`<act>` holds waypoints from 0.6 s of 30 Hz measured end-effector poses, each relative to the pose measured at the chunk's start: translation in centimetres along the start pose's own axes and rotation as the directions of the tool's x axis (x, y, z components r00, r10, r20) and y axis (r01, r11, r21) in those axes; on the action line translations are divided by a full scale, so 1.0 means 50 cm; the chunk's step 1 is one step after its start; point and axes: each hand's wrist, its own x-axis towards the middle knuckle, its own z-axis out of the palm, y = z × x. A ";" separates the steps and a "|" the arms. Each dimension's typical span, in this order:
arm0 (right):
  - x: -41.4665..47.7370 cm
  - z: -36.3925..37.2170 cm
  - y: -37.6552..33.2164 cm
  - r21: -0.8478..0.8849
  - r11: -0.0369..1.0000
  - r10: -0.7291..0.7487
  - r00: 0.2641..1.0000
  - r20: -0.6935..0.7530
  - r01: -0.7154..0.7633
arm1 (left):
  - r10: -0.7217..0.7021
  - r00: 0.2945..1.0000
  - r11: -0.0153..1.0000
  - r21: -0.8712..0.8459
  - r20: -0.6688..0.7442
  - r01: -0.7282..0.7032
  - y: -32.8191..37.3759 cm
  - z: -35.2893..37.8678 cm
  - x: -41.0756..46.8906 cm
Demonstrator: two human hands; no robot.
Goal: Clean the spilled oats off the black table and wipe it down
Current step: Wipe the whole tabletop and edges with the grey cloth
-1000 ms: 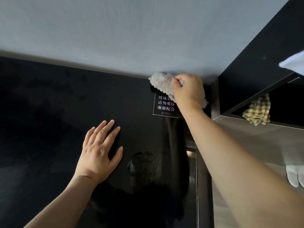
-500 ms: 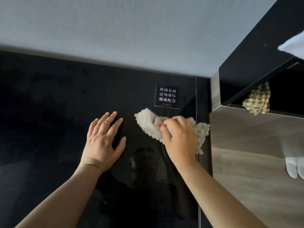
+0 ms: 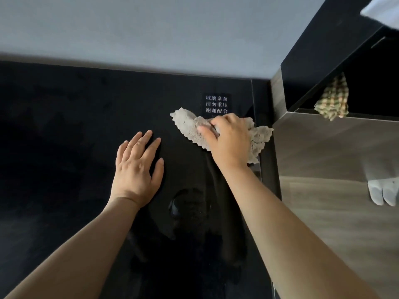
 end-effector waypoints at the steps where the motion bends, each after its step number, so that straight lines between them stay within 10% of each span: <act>1: -0.033 -0.006 0.002 0.009 1.000 0.003 1.000 -0.020 -0.003 | 0.004 1.000 1.000 0.000 0.001 -0.004 0.001 0.000 -0.002; 11: -0.296 -0.135 -0.004 0.143 0.987 0.051 0.985 0.164 -0.074 | 0.010 1.000 1.000 0.003 0.003 -0.010 0.003 -0.004 -0.002; 18: -0.063 -0.124 0.008 0.133 0.988 0.104 0.981 -0.162 -0.082 | 0.008 1.000 1.000 0.007 0.010 -0.008 0.005 -0.008 -0.002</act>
